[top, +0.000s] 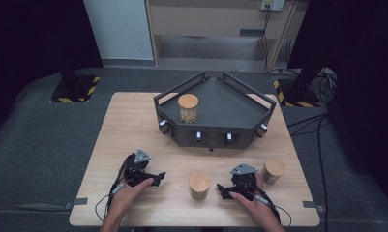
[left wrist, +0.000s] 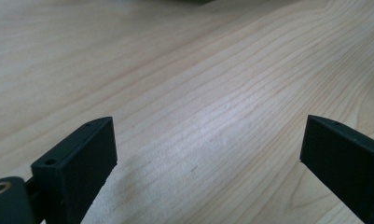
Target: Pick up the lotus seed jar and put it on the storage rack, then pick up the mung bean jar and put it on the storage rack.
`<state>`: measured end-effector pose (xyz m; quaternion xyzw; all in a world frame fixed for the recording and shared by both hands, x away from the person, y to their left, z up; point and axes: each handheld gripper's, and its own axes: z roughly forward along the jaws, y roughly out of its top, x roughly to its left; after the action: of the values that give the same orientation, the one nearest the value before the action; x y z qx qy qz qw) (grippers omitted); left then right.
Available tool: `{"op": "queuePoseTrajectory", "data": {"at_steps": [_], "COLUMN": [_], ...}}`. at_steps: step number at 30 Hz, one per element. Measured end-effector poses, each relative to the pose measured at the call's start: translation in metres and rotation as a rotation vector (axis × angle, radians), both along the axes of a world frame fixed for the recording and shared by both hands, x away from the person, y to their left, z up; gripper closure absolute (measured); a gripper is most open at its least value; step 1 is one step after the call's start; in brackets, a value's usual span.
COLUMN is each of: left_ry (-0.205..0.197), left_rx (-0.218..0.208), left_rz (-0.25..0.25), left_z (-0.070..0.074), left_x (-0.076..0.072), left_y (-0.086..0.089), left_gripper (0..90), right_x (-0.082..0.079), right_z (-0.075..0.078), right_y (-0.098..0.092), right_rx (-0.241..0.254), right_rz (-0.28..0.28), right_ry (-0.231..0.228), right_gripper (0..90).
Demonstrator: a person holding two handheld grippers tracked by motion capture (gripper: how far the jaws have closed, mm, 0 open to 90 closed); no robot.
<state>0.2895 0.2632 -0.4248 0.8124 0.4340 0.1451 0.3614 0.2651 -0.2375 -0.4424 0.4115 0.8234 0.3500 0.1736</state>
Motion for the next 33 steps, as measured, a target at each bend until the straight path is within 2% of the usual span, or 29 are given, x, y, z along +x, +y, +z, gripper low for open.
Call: {"op": "queuePoseTrajectory", "data": {"at_steps": [4,6,11,13,23,33], "left_ry": [0.025,0.012,-0.012,-0.034,-0.036,-0.036], "left_rx": [0.065,0.085,0.083,0.068,0.066,0.066], "left_rz": [0.02,0.027,0.04,0.04,0.044,0.033], "left_z": [-0.004,-0.007,-0.012,-0.017,-0.017,-0.017], "left_x": [0.001,-0.001,-0.004,-0.007,-0.008,-0.004], "left_y": [-0.008,-0.011,-0.012,-0.009,-0.009,-0.007], "left_gripper": [2.6,2.2,0.3,0.0,0.0,0.0], "right_x": [0.0,0.0,0.0,0.0,-0.003,-0.003], "right_z": [0.0,0.0,0.0,0.0,0.0,0.0], "right_y": [0.0,0.0,0.0,0.0,0.001,-0.005], "right_rx": [0.0,0.0,0.0,0.0,0.001,0.012], "right_rz": [0.001,0.001,0.001,0.001,-0.011,0.017], "right_ry": [0.0,0.0,0.001,0.001,0.0,-0.002], "right_gripper": [0.8,0.8,0.7,0.7,2.1,4.1]}}
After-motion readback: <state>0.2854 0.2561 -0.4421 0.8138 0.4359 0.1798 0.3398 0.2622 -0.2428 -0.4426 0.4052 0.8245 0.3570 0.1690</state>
